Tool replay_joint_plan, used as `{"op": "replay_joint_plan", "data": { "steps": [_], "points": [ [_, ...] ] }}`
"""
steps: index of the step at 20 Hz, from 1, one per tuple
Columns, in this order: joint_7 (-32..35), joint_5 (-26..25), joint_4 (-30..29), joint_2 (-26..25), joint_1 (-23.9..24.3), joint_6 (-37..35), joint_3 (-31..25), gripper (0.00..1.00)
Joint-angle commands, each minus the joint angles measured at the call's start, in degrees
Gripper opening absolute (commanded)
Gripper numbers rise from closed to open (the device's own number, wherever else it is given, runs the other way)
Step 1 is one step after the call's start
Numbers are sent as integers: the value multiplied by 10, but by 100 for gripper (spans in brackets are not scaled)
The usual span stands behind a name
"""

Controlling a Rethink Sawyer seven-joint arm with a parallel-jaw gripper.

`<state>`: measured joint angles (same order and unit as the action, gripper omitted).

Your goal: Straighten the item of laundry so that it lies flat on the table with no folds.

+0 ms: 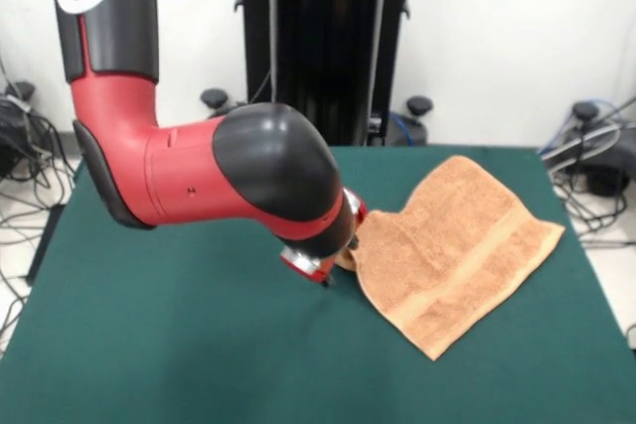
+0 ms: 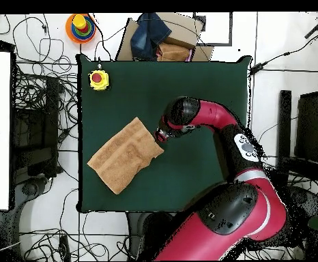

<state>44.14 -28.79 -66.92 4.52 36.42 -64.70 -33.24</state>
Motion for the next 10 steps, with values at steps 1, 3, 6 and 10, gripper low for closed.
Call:
{"op": "replay_joint_plan", "data": {
  "steps": [1, 3, 6, 10],
  "points": [
    [-19, -17, -29, -32, -12, 63, -3, 100],
    [-17, -12, -38, -32, -11, 63, -3, 100],
    [-22, -7, -45, -34, -8, 62, -3, 100],
    [-30, -3, -41, -39, -9, 48, -5, 100]
  ]
}}
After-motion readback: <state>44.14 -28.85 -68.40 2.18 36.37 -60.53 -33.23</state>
